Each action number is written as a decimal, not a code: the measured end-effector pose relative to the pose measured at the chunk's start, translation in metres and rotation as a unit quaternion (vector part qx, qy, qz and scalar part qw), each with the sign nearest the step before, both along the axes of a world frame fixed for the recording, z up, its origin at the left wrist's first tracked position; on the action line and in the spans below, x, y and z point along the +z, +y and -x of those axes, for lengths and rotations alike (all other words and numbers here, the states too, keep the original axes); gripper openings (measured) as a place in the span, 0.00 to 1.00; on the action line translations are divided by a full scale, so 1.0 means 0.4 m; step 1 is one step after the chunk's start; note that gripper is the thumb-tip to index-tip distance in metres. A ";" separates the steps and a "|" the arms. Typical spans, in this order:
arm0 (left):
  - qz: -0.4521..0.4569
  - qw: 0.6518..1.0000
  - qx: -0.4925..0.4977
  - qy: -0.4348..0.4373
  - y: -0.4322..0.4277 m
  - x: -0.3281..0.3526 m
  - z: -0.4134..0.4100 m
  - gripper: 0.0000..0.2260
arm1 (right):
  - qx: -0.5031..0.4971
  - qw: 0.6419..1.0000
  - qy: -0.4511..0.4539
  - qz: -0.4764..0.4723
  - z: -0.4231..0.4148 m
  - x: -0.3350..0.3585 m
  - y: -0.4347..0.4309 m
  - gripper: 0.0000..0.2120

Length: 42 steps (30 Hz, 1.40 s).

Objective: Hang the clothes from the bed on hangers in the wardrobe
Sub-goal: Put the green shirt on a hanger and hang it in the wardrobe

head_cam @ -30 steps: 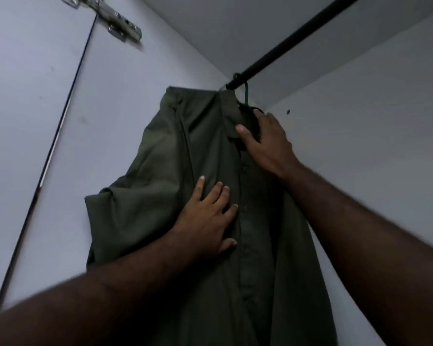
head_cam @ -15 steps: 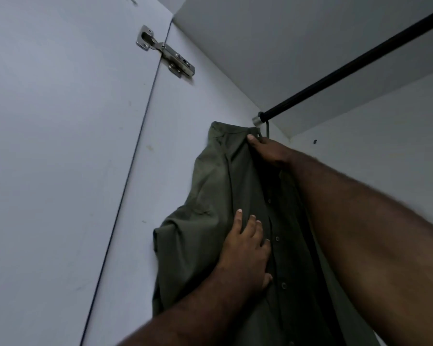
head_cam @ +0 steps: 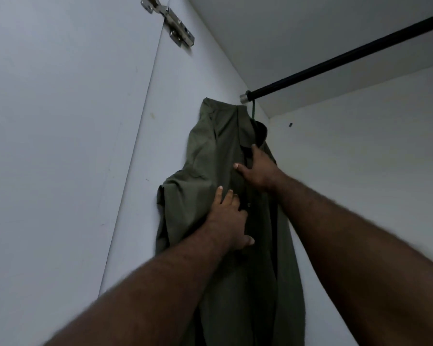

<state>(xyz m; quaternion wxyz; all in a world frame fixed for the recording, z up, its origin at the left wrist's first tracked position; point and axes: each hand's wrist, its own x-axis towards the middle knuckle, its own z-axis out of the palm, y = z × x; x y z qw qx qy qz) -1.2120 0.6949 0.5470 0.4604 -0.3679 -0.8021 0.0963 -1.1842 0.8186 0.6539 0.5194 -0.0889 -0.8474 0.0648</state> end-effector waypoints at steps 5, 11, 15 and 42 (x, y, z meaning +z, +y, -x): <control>-0.054 0.992 -0.103 -0.049 -0.042 -0.036 -0.080 0.35 | -0.066 0.991 -0.093 -0.072 -0.139 -0.130 -0.035 0.40; -0.051 0.978 -0.155 -0.127 -0.099 -0.177 -0.213 0.28 | -0.178 0.959 -0.197 -0.102 -0.363 -0.355 -0.066 0.33; -0.031 0.964 -0.189 -0.182 -0.119 -0.319 -0.290 0.27 | -0.219 0.936 -0.258 -0.099 -0.524 -0.538 -0.082 0.32; 0.153 0.582 -0.520 -0.607 -0.522 -1.220 -1.065 0.25 | -0.451 0.764 -0.151 0.435 -1.490 -1.448 -0.915 0.32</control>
